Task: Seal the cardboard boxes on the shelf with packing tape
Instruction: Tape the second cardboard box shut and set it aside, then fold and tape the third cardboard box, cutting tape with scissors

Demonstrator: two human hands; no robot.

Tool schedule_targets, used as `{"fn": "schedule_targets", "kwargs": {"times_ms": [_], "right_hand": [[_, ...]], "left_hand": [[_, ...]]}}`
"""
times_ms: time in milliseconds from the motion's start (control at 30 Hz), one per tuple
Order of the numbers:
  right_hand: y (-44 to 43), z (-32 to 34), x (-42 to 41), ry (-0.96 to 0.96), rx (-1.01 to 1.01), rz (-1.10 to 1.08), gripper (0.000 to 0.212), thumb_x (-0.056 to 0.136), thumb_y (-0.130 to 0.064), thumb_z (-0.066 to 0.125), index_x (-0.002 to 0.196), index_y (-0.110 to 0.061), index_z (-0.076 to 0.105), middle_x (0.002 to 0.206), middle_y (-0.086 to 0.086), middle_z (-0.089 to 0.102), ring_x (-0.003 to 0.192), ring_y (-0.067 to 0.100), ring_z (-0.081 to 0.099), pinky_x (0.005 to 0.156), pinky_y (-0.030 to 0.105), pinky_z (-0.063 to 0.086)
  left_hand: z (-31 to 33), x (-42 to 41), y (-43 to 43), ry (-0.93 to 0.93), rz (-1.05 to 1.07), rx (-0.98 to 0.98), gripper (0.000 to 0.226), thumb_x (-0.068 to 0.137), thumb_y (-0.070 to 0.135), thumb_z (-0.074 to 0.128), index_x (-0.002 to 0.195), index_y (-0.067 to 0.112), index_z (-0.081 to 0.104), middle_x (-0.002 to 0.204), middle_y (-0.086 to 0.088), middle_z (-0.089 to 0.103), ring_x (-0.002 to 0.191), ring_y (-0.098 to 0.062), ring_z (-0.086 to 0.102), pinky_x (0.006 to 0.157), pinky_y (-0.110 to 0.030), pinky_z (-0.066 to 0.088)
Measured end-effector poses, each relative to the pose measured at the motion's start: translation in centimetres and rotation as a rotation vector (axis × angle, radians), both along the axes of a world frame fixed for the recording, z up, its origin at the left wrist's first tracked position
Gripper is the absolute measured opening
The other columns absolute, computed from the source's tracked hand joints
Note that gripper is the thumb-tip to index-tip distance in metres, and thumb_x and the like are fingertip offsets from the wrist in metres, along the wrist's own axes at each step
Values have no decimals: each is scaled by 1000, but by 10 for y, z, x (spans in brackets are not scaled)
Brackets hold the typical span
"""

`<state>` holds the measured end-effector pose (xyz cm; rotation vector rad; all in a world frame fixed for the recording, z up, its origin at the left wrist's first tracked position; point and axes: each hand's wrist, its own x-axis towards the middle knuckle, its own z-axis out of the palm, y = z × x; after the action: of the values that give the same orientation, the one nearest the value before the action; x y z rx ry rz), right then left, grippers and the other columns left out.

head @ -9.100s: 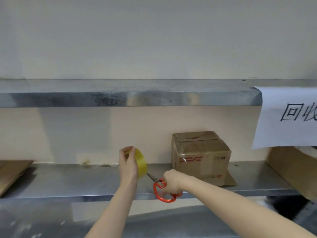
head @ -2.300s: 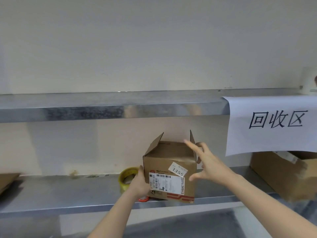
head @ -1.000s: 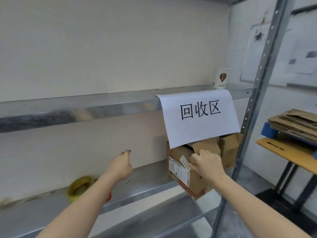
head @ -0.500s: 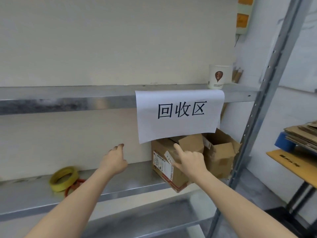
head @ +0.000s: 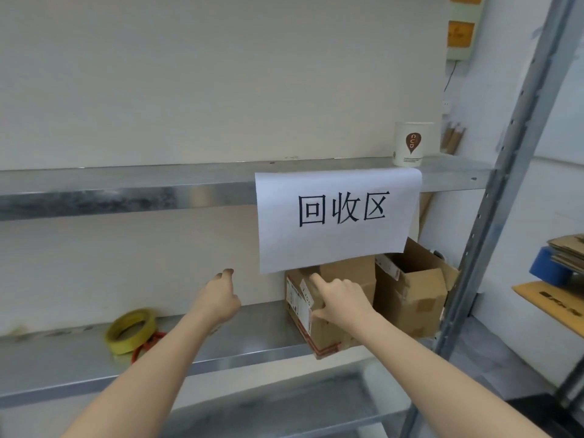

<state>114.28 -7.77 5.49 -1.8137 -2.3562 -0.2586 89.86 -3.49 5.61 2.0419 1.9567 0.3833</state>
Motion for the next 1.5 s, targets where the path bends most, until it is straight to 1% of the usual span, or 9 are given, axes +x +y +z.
{"fn": "schedule_targets", "kwargs": {"times_ms": [167,333,433,500,667,1033,1200,1400,1500], "right_hand": [[3,1,-1,-39,-87,106,66,88,-41,65,144,-27,34,121,10,65,96,28,64,80,37,56],[9,-6,-22,-242,1,367,35,88,-28,64,120,-17,56,106,5,66,92,26,64,75,37,53],[23,-10,-39,-460,92,473,41,72,-23,77,109,-16,62,103,4,65,94,24,63,84,35,49],[31,-10,-49,-532,15,385,58,78,-34,73,129,-15,52,129,10,56,122,29,49,107,42,31],[50,-9,-57,-749,-197,28,81,88,-66,44,151,-20,22,155,11,27,144,29,17,113,43,17],[72,-28,-57,-1085,-200,-141,63,92,-8,44,151,-7,24,158,14,20,147,33,4,118,45,1],[72,-22,-63,-838,-204,-78,56,94,-28,49,146,-16,32,146,11,38,136,30,31,111,41,23],[65,-5,-91,-450,-170,123,64,97,-34,45,152,-21,15,137,9,46,118,29,50,82,36,44],[65,-2,-96,-89,-309,100,77,93,-47,50,153,-32,5,143,9,43,114,29,54,79,32,46]], "left_hand": [[6,-7,2,1,-20,4,65,92,15,50,149,8,20,150,-16,33,135,-32,36,107,-37,35],[9,-15,1,2,-19,5,62,92,14,49,148,9,23,147,-15,36,134,-32,38,107,-39,36],[8,-22,-2,15,-22,-2,61,93,15,49,148,10,24,147,-14,36,133,-31,38,106,-37,37],[5,-30,-3,28,-16,6,61,93,16,48,148,10,22,148,-14,35,134,-31,38,106,-38,36],[3,-47,-5,97,-19,85,63,95,23,47,150,11,18,153,-10,31,136,-29,35,108,-38,36],[-1,-55,-6,139,-34,75,63,96,26,48,150,13,19,153,-7,31,137,-27,34,108,-35,33],[3,-49,-4,137,-59,119,62,96,27,48,150,13,21,154,-7,29,138,-26,33,110,-35,29],[10,-46,0,154,-80,134,61,96,29,49,149,13,23,154,-7,29,136,-28,35,109,-36,30],[11,-55,-2,109,-76,105,63,97,30,48,150,14,20,153,-9,32,134,-29,38,108,-38,34]]}}
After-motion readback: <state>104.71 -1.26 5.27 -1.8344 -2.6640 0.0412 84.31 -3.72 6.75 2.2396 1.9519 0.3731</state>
